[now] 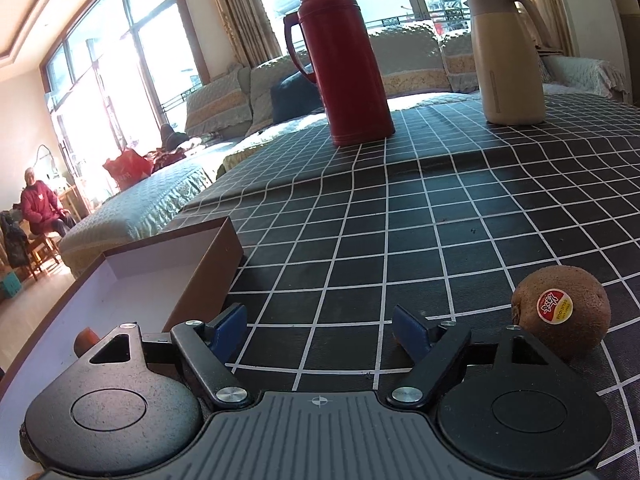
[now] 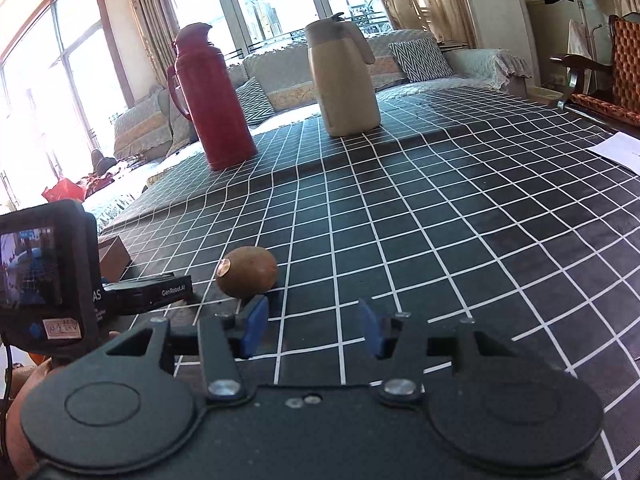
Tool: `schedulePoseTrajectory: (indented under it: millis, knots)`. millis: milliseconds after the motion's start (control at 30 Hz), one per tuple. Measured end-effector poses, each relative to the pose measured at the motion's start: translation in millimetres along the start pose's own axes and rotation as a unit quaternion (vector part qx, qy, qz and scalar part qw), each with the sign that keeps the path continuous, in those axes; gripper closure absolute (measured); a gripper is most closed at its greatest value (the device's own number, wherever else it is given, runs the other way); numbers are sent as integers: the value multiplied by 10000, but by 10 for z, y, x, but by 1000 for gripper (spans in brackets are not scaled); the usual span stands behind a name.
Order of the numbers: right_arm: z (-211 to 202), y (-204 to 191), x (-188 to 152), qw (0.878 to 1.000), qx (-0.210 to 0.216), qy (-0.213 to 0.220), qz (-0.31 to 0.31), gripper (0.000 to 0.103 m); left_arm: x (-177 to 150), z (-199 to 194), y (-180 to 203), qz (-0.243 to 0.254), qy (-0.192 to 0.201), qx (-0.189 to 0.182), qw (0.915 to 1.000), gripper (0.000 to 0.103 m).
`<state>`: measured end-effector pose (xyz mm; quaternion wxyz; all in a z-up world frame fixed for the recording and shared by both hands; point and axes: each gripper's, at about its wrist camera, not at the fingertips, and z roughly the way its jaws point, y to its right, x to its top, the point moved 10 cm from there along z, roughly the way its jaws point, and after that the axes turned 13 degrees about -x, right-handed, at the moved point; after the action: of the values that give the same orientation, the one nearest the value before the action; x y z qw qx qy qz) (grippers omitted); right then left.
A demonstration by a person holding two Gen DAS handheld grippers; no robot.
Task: Organize fruits
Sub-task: 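Move the left gripper to the small kumquat and close on it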
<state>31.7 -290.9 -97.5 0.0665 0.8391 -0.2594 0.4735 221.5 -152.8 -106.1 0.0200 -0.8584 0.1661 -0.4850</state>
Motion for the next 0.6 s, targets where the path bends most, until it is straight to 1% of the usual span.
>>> schedulePoseTrajectory:
  millis: [100,167,200,233,267,367,433,500,600]
  knots:
    - [13,-42,-11,10000,46,-29,-25,52,-8,-13,-12,-13,9,7,10000,23]
    - [20,-61,-19,10000,62,-52,-22,51,-31,0,-50,-72,-65,111,9999,22]
    - [21,-70,-23,9999,83,-67,-8,50,-67,48,-75,-156,-224,109,9996,22]
    - [25,-79,-27,9999,102,-84,2,50,-116,118,-89,-294,-442,6,9986,22]
    - [27,-87,-31,9999,106,-92,-2,50,-121,137,-115,-431,-475,-78,9979,22]
    - [28,-105,-50,9999,93,-100,-45,50,-146,171,-180,-675,-519,-163,9962,22]
    - [33,-103,-64,9999,94,-131,-52,50,-140,187,-185,-732,-532,-190,9957,22]
    - [32,-110,-70,9998,111,-143,-66,50,-118,193,-171,-839,-442,-322,9950,22]
    - [21,-122,-69,9998,138,-134,-82,49,-65,209,-82,-617,-360,-273,9971,22]
